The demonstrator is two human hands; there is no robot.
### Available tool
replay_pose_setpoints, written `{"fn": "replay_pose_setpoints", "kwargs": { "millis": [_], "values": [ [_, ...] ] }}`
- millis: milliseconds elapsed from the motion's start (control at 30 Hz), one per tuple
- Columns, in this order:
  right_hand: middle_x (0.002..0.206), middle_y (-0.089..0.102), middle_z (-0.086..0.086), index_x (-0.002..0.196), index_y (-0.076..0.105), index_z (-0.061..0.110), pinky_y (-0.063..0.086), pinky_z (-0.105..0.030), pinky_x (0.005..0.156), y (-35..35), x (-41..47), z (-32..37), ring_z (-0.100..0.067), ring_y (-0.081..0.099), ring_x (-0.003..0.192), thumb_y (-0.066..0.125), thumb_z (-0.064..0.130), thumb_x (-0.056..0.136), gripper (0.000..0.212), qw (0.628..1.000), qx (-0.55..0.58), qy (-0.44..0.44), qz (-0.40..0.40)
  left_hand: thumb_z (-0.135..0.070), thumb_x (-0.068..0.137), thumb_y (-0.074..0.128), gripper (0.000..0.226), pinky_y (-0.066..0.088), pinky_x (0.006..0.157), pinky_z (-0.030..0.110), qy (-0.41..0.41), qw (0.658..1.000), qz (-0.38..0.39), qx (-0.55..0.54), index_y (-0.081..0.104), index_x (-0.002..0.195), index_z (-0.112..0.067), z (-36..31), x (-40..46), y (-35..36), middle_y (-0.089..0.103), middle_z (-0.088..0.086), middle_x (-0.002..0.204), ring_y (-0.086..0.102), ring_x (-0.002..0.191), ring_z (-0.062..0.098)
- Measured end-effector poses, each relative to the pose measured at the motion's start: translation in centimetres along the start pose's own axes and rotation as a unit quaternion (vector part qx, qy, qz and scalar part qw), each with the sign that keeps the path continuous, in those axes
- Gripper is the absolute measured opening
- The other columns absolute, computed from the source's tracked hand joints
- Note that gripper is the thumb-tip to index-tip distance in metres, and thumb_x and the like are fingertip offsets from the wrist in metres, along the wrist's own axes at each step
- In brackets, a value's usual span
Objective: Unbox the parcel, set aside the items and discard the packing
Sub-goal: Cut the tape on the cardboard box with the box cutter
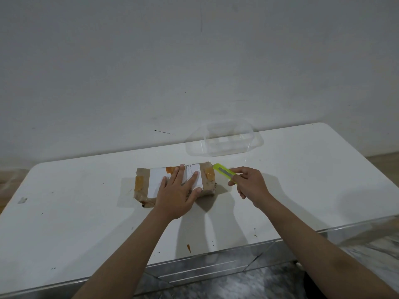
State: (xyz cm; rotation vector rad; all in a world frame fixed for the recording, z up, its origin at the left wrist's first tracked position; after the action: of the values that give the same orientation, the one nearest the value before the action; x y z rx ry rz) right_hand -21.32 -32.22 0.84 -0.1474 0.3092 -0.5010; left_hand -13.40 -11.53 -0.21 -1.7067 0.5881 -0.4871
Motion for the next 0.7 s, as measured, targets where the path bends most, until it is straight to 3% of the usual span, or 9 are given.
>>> {"fn": "replay_pose_setpoints", "kwargs": {
  "millis": [700],
  "values": [
    [0.070, 0.069, -0.013, 0.101, 0.067, 0.014, 0.033, -0.023, 0.040, -0.6, -2.2, -0.8, -0.017, 0.040, 0.042, 0.054, 0.005, 0.084, 0.023, 0.999, -0.025, -0.009, 0.027, -0.074, 0.076, -0.014, 0.085, 0.014, 0.114, 0.051, -0.001, 1.000, -0.019, 0.009, 0.019, 0.147, -0.039, 0.0, 0.0, 0.1, 0.010, 0.008, 0.159, 0.006, 0.147, 0.024]
  ]
}}
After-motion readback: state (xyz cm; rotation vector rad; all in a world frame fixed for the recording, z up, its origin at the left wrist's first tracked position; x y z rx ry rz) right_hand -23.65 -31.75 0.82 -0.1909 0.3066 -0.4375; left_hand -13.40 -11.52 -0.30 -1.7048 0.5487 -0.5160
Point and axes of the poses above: each hand's wrist, its own x-axis towards the middle knuckle, its own y-axis out of the palm, z = x × y, the point moved 6 cm from there along x, towards the middle knuckle
